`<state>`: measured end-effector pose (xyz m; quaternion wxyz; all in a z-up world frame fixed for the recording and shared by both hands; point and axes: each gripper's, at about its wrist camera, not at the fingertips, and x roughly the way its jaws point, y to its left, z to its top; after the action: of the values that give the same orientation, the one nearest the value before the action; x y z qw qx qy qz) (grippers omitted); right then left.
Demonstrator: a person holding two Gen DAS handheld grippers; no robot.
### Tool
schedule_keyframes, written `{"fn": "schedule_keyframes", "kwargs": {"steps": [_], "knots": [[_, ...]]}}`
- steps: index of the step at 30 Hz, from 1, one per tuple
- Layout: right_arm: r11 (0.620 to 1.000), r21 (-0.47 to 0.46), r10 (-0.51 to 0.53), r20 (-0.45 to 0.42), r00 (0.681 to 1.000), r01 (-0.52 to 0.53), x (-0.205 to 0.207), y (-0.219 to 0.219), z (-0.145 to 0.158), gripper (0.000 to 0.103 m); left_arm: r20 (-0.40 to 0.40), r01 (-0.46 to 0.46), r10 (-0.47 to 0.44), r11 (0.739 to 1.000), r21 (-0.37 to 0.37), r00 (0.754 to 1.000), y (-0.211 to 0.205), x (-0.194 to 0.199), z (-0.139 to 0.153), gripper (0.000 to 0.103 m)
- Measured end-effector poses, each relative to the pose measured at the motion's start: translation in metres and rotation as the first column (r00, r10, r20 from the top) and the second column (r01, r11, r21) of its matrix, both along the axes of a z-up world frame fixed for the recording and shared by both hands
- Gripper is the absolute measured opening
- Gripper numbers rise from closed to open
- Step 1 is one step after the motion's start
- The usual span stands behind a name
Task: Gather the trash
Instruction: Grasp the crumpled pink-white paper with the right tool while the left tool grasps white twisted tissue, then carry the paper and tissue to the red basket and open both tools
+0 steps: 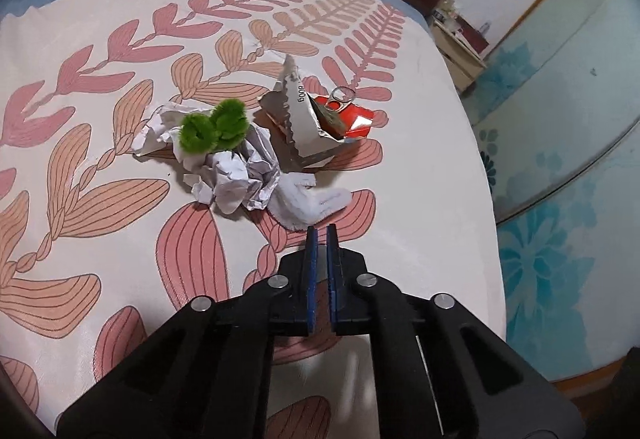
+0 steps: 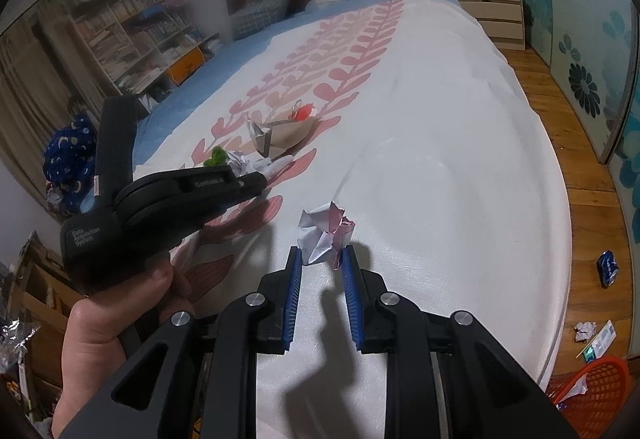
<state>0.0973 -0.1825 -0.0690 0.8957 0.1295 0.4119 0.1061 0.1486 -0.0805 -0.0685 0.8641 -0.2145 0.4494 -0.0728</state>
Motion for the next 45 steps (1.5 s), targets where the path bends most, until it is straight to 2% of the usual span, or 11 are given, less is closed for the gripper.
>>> {"fn": "schedule_keyframes", "kwargs": {"steps": [2,4,10,12,14,20,23,27,35,40,45], "knots": [[1.000,-0.003,0.005,0.002,1.000,-0.005,0.001,0.002,0.000,0.022,-0.003,-0.032,0.032,0.999,-0.012,0.999,0.004,0.002,-0.001,0.049],[1.000,-0.003,0.009,-0.001,1.000,-0.009,0.001,0.003,0.000,0.022,0.014,-0.087,0.088,0.995,-0.047,0.996,0.011,0.006,0.001,0.070],[1.000,0.013,0.007,-0.028,1.000,-0.007,0.008,-0.001,-0.006,0.022,-0.030,-0.121,0.121,0.993,0.013,0.992,0.004,0.030,-0.007,0.072],[1.000,0.019,0.006,-0.038,0.999,-0.006,0.010,-0.002,-0.009,0.022,-0.039,-0.120,0.122,0.991,0.054,0.992,-0.001,0.037,-0.009,0.070],[1.000,0.023,0.007,-0.044,0.999,-0.006,0.011,-0.002,-0.010,0.022,-0.057,-0.121,0.126,0.989,0.088,0.990,-0.005,0.040,-0.012,0.033],[1.000,0.030,0.007,-0.046,0.999,-0.005,0.011,-0.002,-0.010,0.022,-0.061,-0.129,0.130,0.991,0.024,0.990,0.006,0.037,-0.016,0.008],[1.000,0.031,0.004,-0.041,0.999,-0.002,0.010,-0.004,-0.009,0.022,-0.037,-0.122,0.121,0.992,-0.021,0.992,0.008,0.029,-0.013,0.006],[1.000,0.012,0.000,0.003,1.000,0.000,0.001,-0.006,0.001,0.022,0.023,-0.092,0.092,0.996,-0.011,0.995,0.005,0.007,0.005,0.006],[1.000,0.009,-0.029,0.100,0.995,0.029,-0.050,-0.047,0.054,0.022,0.119,-0.052,0.055,0.998,-0.026,0.991,-0.002,-0.083,0.056,0.006],[0.996,-0.046,-0.071,0.166,0.984,0.080,-0.099,-0.106,0.098,0.022,0.235,0.031,-0.028,0.999,-0.010,0.972,-0.048,-0.127,0.112,0.006],[0.979,-0.111,-0.147,0.198,0.969,0.171,-0.154,-0.184,0.123,0.022,0.306,0.215,-0.214,0.976,0.029,0.928,-0.142,-0.167,0.153,0.006]]}}
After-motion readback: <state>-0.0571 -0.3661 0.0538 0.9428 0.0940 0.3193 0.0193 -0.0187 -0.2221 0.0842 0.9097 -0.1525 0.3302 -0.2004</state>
